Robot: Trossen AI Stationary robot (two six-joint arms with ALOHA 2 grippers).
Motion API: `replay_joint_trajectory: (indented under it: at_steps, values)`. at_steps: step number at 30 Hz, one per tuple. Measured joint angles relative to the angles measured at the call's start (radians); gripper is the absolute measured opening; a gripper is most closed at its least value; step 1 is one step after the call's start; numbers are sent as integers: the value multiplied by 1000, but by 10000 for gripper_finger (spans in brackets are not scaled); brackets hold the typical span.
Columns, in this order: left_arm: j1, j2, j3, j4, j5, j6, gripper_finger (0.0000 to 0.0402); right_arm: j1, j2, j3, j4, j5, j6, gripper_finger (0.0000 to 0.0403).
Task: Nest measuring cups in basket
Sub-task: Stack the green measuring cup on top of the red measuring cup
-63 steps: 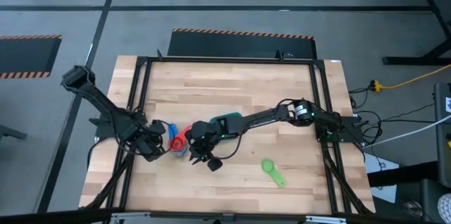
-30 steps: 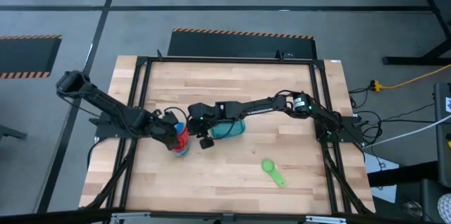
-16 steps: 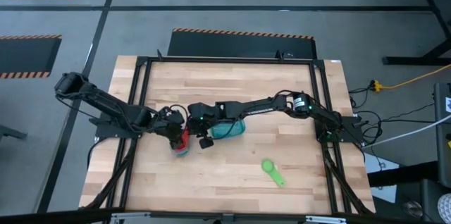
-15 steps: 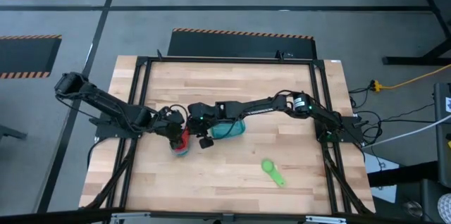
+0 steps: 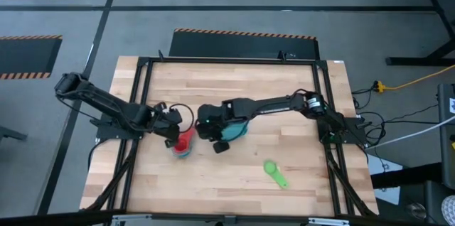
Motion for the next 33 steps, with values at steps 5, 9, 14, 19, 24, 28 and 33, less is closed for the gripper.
replay_joint_trajectory:
  at_steps: [5,9,14,19,24,28,33]
  values:
    - [-46,0,83,-11,43,129,66,33,-25,130,-380,0,48,89]
    - [-76,0,111,100,48,219,66,67,-25,255,-660,-1,172,89]
    - [-82,0,111,235,47,310,66,111,-27,352,-892,-1,336,89]
    - [-74,0,111,291,20,348,66,167,-42,351,-882,-1,409,89]
    - [-74,0,111,292,25,349,66,233,-71,338,-883,8,370,89]
    - [-74,1,111,292,26,348,66,263,-107,338,-882,86,400,89]
    - [-74,1,111,293,27,348,66,291,-180,338,-882,219,472,89]
